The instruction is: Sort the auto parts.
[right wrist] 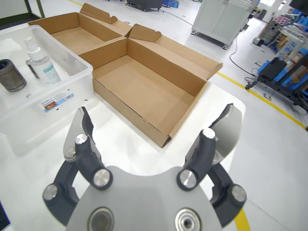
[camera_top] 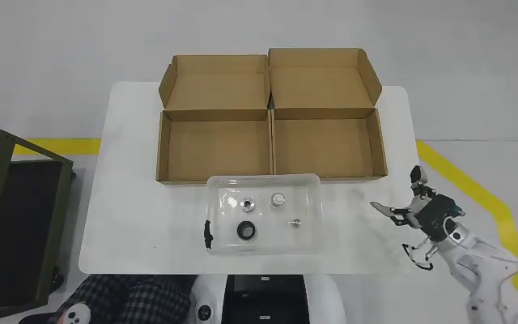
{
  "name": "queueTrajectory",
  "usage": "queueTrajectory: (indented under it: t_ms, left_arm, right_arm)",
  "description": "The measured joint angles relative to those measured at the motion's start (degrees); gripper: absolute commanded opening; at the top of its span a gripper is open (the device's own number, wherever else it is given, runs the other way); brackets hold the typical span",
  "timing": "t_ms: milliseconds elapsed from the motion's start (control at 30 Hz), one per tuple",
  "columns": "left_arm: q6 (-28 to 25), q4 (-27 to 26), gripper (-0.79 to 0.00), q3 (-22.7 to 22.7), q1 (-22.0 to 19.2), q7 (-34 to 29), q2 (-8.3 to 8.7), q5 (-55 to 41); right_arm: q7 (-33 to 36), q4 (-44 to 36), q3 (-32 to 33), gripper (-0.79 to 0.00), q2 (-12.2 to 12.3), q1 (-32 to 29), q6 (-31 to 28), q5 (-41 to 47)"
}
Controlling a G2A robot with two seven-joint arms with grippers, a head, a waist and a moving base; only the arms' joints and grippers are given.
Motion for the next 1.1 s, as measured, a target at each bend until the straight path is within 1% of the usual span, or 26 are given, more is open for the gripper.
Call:
queueTrajectory:
  t_ms: [167, 233, 300, 400, 600, 900, 1100]
  left_arm:
    - [0.00, 0.00, 0.000, 0.00, 0.00, 0.00, 0.00, 0.00]
    - [0.00, 0.00, 0.000, 0.00, 0.00, 0.00, 0.00, 0.00]
    - [0.00, 0.00, 0.000, 0.00, 0.00, 0.00, 0.00, 0.00]
    - [0.00, 0.00, 0.000, 0.00, 0.00, 0.00, 0.00, 0.00]
    - [0.00, 0.00, 0.000, 0.00, 0.00, 0.00, 0.00, 0.00]
    - [0.00, 0.00, 0.000, 0.00, 0.00, 0.00, 0.00, 0.00]
    - [0.00, 0.00, 0.000, 0.00, 0.00, 0.00, 0.00, 0.00]
  right_arm:
    - [7.58, -4.49, -3.47, 0.000, 0.20, 1.21, -4.21, 2.00]
    - [10.77, -5.94, -5.64, 0.000, 0.35, 2.38, -7.61, 3.13]
    - [13.87, -7.89, -7.94, 0.000, 0.42, 3.40, -9.64, 3.41]
    - [17.79, -10.18, -11.80, 0.000, 0.39, 4.63, -10.60, 3.62]
    - [24.64, -10.88, -19.67, 0.000, 0.07, 8.65, -10.02, 5.37]
    - [32.17, -10.74, -27.24, 0.000, -0.36, 14.12, -7.92, 9.08]
    - [35.85, -9.62, -32.28, 0.000, -0.90, 17.08, -4.27, 10.55]
